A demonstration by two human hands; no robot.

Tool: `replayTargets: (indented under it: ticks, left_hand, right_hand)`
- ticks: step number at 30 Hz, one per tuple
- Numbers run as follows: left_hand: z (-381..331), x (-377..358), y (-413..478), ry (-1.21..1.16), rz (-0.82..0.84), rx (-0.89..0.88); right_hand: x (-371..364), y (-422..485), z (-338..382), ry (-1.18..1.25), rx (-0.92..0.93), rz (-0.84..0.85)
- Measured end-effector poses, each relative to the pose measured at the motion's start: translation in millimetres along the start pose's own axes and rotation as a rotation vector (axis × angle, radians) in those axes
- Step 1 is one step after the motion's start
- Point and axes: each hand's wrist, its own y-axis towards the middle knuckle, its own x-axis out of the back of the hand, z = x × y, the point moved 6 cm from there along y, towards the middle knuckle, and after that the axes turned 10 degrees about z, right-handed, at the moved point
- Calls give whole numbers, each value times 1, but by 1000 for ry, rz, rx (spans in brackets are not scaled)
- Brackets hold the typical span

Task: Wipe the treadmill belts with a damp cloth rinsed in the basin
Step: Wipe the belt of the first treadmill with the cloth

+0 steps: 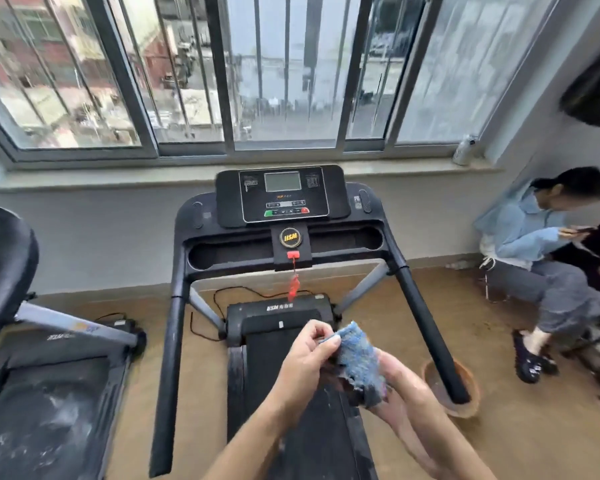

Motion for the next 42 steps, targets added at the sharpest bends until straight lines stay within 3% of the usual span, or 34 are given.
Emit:
replayTargets:
  ticks: [2,5,11,15,31,33,36,42]
  left_hand:
    - [11,28,-5,-15,-37,19]
    - [43,85,1,86,-265,50]
    - [136,160,47,85,-406,254]
    - [226,209,104,62,-441,343]
    - [647,467,259,200,-594,553]
    - [702,501,259,323,-598,663]
    - [763,545,256,741,-512,843]
    - [806,590,279,1147,-557,698]
  right_hand:
    - [-32,36,-12,-10,-26,39]
    - [-40,91,-41,-124,-89,-83]
    - [2,184,-107,-204,-238,-211]
    - [47,265,-168,-226,-337,-168]
    - [198,586,-514,-660,-359,-118]
    - [213,613,-545,-684,-340,-121]
    - [222,654,-574,-759,-303,-95]
    - [225,750,-601,-967,-187,-28]
